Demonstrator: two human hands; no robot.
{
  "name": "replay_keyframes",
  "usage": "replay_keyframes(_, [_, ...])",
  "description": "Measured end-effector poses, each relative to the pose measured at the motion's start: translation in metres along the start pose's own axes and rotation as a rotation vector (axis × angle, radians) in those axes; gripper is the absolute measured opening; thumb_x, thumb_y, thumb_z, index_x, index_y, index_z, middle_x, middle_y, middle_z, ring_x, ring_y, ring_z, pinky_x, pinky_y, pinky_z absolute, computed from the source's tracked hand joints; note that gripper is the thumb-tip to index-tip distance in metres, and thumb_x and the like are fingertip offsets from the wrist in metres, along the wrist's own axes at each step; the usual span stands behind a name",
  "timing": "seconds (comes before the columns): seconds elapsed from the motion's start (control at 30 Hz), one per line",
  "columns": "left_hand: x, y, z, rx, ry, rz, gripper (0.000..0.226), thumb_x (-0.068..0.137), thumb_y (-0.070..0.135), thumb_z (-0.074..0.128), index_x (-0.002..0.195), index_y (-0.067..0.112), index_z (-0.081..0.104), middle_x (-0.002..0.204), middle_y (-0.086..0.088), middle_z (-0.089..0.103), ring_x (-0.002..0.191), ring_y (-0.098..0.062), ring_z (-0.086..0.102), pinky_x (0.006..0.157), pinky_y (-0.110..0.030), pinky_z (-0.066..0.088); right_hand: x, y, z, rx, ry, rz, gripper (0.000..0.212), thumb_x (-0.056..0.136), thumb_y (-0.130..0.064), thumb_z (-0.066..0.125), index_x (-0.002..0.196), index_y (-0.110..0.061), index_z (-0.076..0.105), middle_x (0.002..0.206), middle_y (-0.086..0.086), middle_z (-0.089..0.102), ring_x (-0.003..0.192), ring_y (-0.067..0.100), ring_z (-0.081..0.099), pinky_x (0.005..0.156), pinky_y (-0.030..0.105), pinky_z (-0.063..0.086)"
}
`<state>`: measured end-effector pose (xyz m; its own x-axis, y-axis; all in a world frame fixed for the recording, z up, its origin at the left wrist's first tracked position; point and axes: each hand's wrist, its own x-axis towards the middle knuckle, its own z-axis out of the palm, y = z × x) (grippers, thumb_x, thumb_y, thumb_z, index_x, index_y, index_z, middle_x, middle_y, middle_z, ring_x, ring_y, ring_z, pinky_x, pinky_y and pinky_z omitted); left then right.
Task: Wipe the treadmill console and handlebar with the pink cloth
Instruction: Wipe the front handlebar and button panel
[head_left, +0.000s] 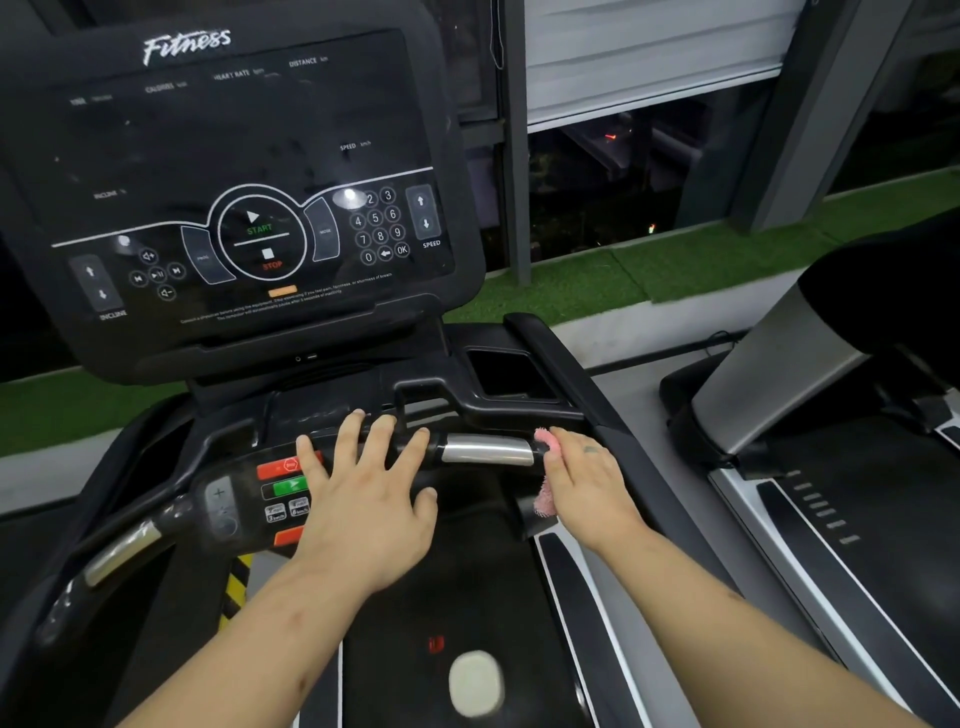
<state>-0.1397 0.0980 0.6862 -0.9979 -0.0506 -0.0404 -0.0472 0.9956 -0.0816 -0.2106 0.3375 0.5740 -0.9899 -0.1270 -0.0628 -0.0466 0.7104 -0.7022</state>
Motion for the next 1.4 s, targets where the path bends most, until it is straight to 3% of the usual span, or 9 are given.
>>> replay_keyframes(0.13, [0.0,0.002,0.0,0.017,-0.011,-0.011,0.068,0.101,0.06,0.032,0.163,0.041,0.011,0.172,0.0,0.004,0.157,-0.03,-0.015,0.121,-0.069,-0.012,0.0,-0.016,0.003,-0.092,0.017,-0.044,0.06,0.099,-0.054,0.021,0.149,-0.034,0.045,0.143,-0.012,0.052,0.145,0.015,0.034,0.124,0.041,0.023])
replay_keyframes(0.4, [0.0,0.006,-0.006,0.003,-0.04,-0.029,0.066,0.102,0.059,0.032,0.163,0.041,0.012,0.173,0.0,0.003,0.158,-0.029,-0.016,0.121,-0.068,-0.012,-0.003,-0.045,0.012,-0.162,0.057,-0.312,0.052,0.103,-0.02,0.059,0.153,-0.026,0.047,0.145,-0.001,0.057,0.139,0.023,0.047,0.119,0.046,0.035])
replay_keyframes(0.57, [0.001,0.009,-0.019,-0.142,-0.024,-0.073,0.062,0.104,0.05,0.038,0.162,0.038,0.021,0.173,0.001,0.01,0.16,-0.025,-0.006,0.124,-0.061,-0.008,-0.015,-0.086,-0.018,0.401,-0.07,-0.127,0.032,0.111,-0.031,0.04,0.132,-0.042,0.062,0.116,-0.013,0.07,0.105,-0.005,0.064,0.092,0.016,0.048])
replay_keyframes(0.7, [0.001,0.013,-0.04,-0.458,0.126,-0.067,0.053,0.105,0.03,0.049,0.157,0.03,0.04,0.167,0.005,0.029,0.153,-0.019,0.026,0.127,-0.04,0.016,-0.013,-0.111,-0.044,1.158,-0.068,0.095,0.037,0.11,-0.032,0.038,0.132,-0.022,0.066,0.125,0.011,0.072,0.121,0.031,0.066,0.105,0.053,0.051])
replay_keyframes(0.77, [0.004,0.022,-0.053,-0.708,0.075,-0.151,0.052,0.103,0.031,0.055,0.154,0.031,0.046,0.159,0.009,0.042,0.145,-0.016,0.04,0.119,-0.031,0.029,-0.016,-0.121,-0.061,1.505,-0.107,0.189,0.038,0.111,-0.024,0.037,0.134,-0.006,0.061,0.126,0.022,0.07,0.121,0.038,0.066,0.099,0.052,0.054])
replay_keyframes(0.87, [0.013,0.035,-0.067,-1.233,-0.188,-0.218,0.045,0.087,0.047,0.067,0.129,0.03,0.067,0.127,0.013,0.07,0.119,-0.012,0.065,0.114,-0.04,0.041,-0.028,-0.136,-0.084,1.653,-0.244,0.277,0.042,0.106,-0.033,0.051,0.127,0.0,0.068,0.121,0.024,0.071,0.107,0.038,0.072,0.087,0.048,0.059])
replay_keyframes(0.97, [0.012,0.047,-0.078,-1.55,-0.343,-0.153,0.028,0.096,0.03,0.066,0.117,0.014,0.073,0.103,0.002,0.079,0.098,-0.018,0.075,0.106,-0.045,0.05,-0.033,-0.14,-0.096,1.657,-0.278,0.254,0.041,0.101,-0.034,0.058,0.107,0.002,0.077,0.109,0.023,0.073,0.096,0.036,0.072,0.088,0.046,0.059])
replay_keyframes(1.27, [0.019,0.05,-0.089,-1.434,-0.214,-0.084,0.029,0.101,0.016,0.066,0.108,-0.012,0.062,0.107,-0.032,0.07,0.096,-0.04,0.073,0.087,-0.049,0.063,-0.035,-0.127,-0.116,1.469,-0.309,0.125,0.045,0.09,-0.025,0.061,0.126,0.001,0.065,0.117,0.027,0.071,0.1,0.037,0.073,0.089,0.052,0.058])
replay_keyframes(1.4, [0.018,0.049,-0.101,-1.398,-0.146,-0.05,0.02,0.102,0.029,0.062,0.106,0.011,0.068,0.104,-0.029,0.07,0.093,-0.048,0.07,0.088,-0.068,0.055,-0.029,-0.112,-0.119,1.273,-0.351,-0.001,0.034,0.1,0.002,0.048,0.128,-0.003,0.065,0.123,0.024,0.071,0.115,0.038,0.068,0.095,0.05,0.056])
